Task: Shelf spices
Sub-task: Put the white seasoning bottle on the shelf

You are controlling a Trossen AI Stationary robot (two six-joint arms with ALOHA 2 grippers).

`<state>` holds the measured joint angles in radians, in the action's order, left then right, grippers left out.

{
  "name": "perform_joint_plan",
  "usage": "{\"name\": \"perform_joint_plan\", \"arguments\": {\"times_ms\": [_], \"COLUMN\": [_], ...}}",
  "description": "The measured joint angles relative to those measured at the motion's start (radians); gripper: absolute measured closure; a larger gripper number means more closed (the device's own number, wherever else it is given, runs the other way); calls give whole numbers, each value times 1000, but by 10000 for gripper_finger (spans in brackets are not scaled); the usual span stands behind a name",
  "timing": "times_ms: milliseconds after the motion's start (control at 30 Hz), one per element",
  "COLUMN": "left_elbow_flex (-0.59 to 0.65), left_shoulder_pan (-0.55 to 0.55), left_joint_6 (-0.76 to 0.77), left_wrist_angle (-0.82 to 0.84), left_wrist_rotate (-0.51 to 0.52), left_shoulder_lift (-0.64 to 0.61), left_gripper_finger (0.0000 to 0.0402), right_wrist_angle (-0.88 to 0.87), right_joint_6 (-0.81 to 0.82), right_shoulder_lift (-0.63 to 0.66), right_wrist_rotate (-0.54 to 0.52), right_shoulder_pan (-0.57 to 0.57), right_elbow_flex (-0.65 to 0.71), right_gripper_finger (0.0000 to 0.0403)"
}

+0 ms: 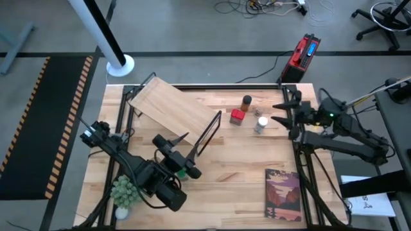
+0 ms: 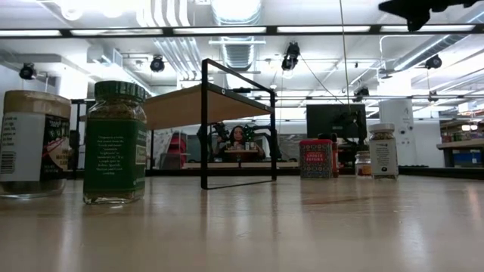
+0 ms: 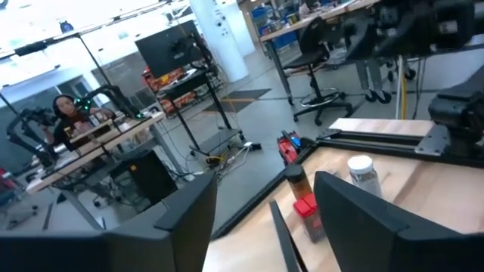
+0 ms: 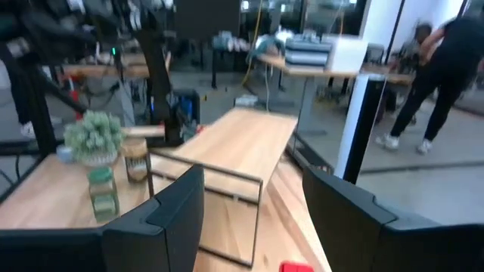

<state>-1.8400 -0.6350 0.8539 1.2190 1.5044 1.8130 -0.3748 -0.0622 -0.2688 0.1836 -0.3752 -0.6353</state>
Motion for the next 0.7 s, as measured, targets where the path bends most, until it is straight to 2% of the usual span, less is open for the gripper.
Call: {"name": "perform_joint_plan", "arguments": {"times_ms": [233, 467, 700], "left_elbow_flex": [161, 364, 579], "left_shoulder_pan": [-5, -13, -18], "left_joint_6": [218, 421, 466], "left_wrist_angle": [10, 3, -66], "left_wrist_rotate": [30, -29, -81], "left_shoulder_lift": [-31, -144, -303], "left_gripper_finger": [212, 228, 240], "right_wrist_angle": [-19, -63, -237], "right_joint_6": [38, 36, 17], "right_shoulder_lift": [82, 96, 36], "right_wrist_rotate": [36, 29, 24], "right_shoulder_pan": [0, 0, 0], "right_elbow_flex": [4, 3, 4], "right_gripper_finger": [201, 201, 201]}}
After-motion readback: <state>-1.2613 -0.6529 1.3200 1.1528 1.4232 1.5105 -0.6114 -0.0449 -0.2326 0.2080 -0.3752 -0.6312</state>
